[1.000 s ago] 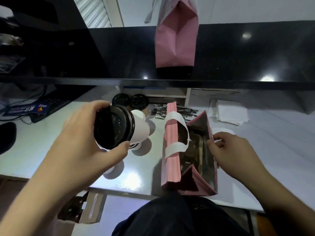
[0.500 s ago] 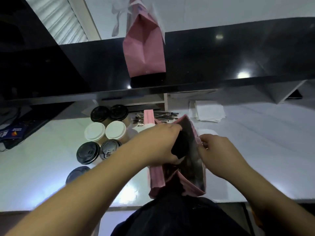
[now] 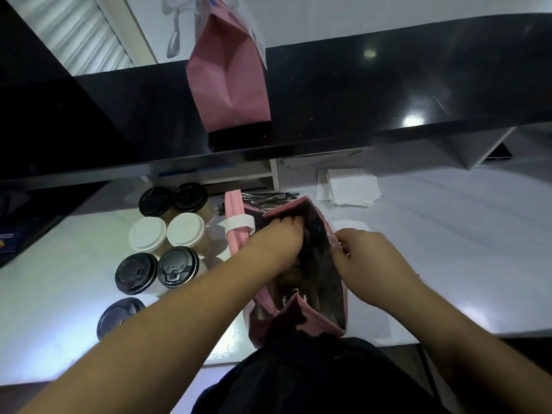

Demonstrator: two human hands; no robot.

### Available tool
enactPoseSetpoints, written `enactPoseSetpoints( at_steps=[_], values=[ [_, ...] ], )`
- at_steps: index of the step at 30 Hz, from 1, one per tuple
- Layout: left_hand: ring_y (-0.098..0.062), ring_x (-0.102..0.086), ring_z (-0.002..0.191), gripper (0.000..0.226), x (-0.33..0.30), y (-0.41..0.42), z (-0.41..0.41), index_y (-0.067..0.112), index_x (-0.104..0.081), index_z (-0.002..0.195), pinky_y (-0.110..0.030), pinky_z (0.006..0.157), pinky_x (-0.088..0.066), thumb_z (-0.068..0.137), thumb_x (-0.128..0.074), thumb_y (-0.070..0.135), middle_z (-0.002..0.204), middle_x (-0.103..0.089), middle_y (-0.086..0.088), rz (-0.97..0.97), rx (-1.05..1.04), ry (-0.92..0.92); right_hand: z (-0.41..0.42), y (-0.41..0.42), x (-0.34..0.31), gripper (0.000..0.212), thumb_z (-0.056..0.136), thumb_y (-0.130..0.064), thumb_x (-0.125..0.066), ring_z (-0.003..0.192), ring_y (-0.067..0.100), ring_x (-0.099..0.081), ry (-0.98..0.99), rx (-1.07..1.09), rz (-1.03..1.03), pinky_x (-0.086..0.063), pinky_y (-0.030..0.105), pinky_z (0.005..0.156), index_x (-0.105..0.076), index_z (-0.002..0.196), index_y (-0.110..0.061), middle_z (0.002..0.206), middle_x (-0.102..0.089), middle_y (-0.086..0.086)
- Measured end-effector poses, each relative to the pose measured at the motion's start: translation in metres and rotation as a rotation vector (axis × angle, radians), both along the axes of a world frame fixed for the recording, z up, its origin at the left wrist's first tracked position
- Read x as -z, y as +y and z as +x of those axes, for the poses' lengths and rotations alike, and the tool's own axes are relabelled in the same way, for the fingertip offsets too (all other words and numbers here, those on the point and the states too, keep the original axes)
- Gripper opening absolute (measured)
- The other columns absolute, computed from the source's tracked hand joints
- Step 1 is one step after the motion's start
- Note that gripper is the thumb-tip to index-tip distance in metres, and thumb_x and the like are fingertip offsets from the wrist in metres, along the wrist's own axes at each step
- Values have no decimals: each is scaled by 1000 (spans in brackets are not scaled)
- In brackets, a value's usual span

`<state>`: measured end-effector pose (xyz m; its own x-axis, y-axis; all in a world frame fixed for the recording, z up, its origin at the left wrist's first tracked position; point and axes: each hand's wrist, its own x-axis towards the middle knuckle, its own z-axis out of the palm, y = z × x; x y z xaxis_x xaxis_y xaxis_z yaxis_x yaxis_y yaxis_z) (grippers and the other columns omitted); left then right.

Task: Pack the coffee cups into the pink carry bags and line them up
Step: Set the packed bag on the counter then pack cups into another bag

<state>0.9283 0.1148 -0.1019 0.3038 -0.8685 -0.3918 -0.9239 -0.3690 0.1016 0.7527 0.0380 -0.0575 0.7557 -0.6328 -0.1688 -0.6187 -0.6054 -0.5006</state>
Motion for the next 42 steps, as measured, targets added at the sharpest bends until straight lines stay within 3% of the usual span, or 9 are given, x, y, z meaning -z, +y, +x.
enactPoseSetpoints(
  at_steps=[14, 17, 20, 23, 26, 29, 32, 36, 42],
  values=[
    [-35, -57, 121, 67, 7, -16, 5, 13, -37, 148, -48, 107, -48, 93, -73, 21, 139, -56, -15, 180, -184, 155, 5, 7, -1, 33, 103, -27, -46, 53, 13, -48, 10, -24, 12, -26, 26, 47, -53, 72, -18, 62, -53, -1],
    [-35, -59, 118, 72, -3, -11, 1, 10, -38, 148, -47, 102, -51, 91, -76, 31, 136, -57, -16, 161, -92, 84, 5, 8, 0, 31, 102, -26, -47, 53, 14, -49, -2, -13, 13, -28, 27, 47, -54, 72, -18, 62, -54, 0],
    [-31, -63, 109, 48, -30, -5, -1, 10, -55, 135, -40, 89, -52, 95, -69, 34, 128, -62, -14, 31, -10, 65, 6, 9, 3, 33, 103, -28, -46, 55, 16, -52, -24, 0, 5, -30, 28, 48, -56, 74, -17, 64, -56, 0],
    [-19, -65, 93, 22, -63, 9, 1, 18, -68, 116, -31, 74, -51, 98, -61, 31, 110, -69, -2, -216, 0, 111, 8, 12, 3, 40, 105, -35, -43, 56, 16, -52, -80, 3, -2, -28, 30, 47, -53, 70, -18, 62, -55, -1],
    [1, -59, 90, 18, -86, 41, 10, 33, -67, 114, -13, 73, -45, 97, -62, 32, 105, -63, 17, -625, -183, 152, 10, 14, 2, 42, 105, -37, -43, 56, 17, -53, -104, 4, 9, -30, 33, 47, -53, 69, -18, 60, -56, -2],
    [5, -57, 94, 24, -84, 86, 33, 33, -63, 120, -12, 74, -42, 96, -65, 29, 103, -59, 22, -835, -387, 107, 12, 19, 2, 41, 106, -35, -44, 55, 15, -53, -116, 10, 32, -29, 30, 47, -51, 68, -21, 59, -56, -4],
    [-3, -57, 93, 34, -62, 138, 58, 29, -60, 126, -27, 77, -49, 93, -68, 30, 108, -59, 18, -722, -573, 43, 16, 23, 0, 41, 105, -33, -45, 56, 14, -53, -118, -2, 25, -28, 30, 48, -50, 66, -23, 60, -55, -4],
    [-24, -59, 101, 40, -28, 208, 75, 21, -60, 124, -41, 84, -52, 87, -72, 33, 112, -62, 1, -465, -762, -24, 21, 25, -3, 40, 104, -36, -48, 56, 16, -59, -91, -14, 40, -40, 33, 48, -60, 69, -21, 59, -63, -3],
    [-38, -51, 125, 71, 5, 276, 67, 17, -51, 141, -49, 93, -51, 82, -73, 49, 140, -54, -10, -99, -1018, -127, 28, 24, -4, 37, 93, -26, -54, 49, 21, -57, -13, -42, 21, -42, 35, 47, -56, 59, -12, 48, -59, 2]
  ],
)
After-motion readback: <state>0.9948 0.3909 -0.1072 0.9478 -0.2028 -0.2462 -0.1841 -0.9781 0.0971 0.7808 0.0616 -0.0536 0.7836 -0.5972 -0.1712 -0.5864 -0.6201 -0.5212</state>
